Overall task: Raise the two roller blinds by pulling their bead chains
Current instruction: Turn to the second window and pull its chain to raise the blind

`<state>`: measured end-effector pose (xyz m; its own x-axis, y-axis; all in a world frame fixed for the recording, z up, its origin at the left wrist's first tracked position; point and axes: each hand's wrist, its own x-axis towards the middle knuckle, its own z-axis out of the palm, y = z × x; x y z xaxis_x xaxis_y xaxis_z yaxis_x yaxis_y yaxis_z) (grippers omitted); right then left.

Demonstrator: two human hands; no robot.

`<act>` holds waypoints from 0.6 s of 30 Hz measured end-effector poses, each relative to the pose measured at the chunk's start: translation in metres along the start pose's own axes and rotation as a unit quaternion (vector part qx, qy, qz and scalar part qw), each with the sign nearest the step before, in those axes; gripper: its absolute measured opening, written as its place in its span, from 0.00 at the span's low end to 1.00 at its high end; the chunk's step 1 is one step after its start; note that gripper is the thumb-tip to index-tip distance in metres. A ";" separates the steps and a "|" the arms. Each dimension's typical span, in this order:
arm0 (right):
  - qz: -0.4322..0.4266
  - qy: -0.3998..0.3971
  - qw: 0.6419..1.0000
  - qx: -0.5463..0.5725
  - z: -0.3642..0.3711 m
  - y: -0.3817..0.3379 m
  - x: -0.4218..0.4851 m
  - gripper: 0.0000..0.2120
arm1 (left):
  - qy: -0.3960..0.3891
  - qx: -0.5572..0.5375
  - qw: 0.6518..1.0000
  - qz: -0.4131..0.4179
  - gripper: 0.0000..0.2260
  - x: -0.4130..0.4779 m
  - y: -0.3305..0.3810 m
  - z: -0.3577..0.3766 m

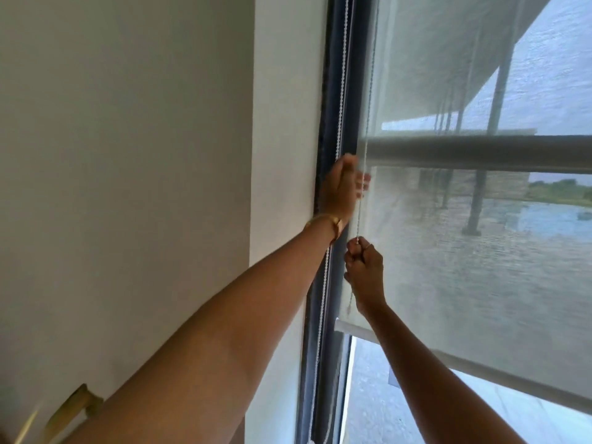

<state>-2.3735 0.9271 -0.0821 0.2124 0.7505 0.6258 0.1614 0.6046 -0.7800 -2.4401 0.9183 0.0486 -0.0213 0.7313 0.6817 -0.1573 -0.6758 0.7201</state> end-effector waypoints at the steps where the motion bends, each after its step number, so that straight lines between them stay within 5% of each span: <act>1: 0.011 -0.005 1.000 0.003 0.001 0.007 -0.006 0.19 | -0.008 -0.017 1.000 0.009 0.12 0.011 0.013 0.007; 5: 0.032 -0.017 0.999 0.011 0.005 0.029 -0.027 0.22 | 0.012 -0.056 0.998 -0.008 0.11 0.043 0.045 0.028; 11: 0.047 -0.049 0.998 0.008 -0.010 0.055 -0.050 0.18 | 0.065 0.162 0.978 0.112 0.14 0.038 0.010 0.022; 18: 0.215 -0.106 0.969 0.067 -0.036 0.065 -0.054 0.16 | 0.009 0.155 0.984 0.082 0.19 -0.006 -0.046 0.023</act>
<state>-2.3401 0.9158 -0.1666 0.0282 0.9700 0.2415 -0.0274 0.2423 -0.9698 -2.4100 0.9430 0.0138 -0.0398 0.6092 0.7920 0.1592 -0.7786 0.6070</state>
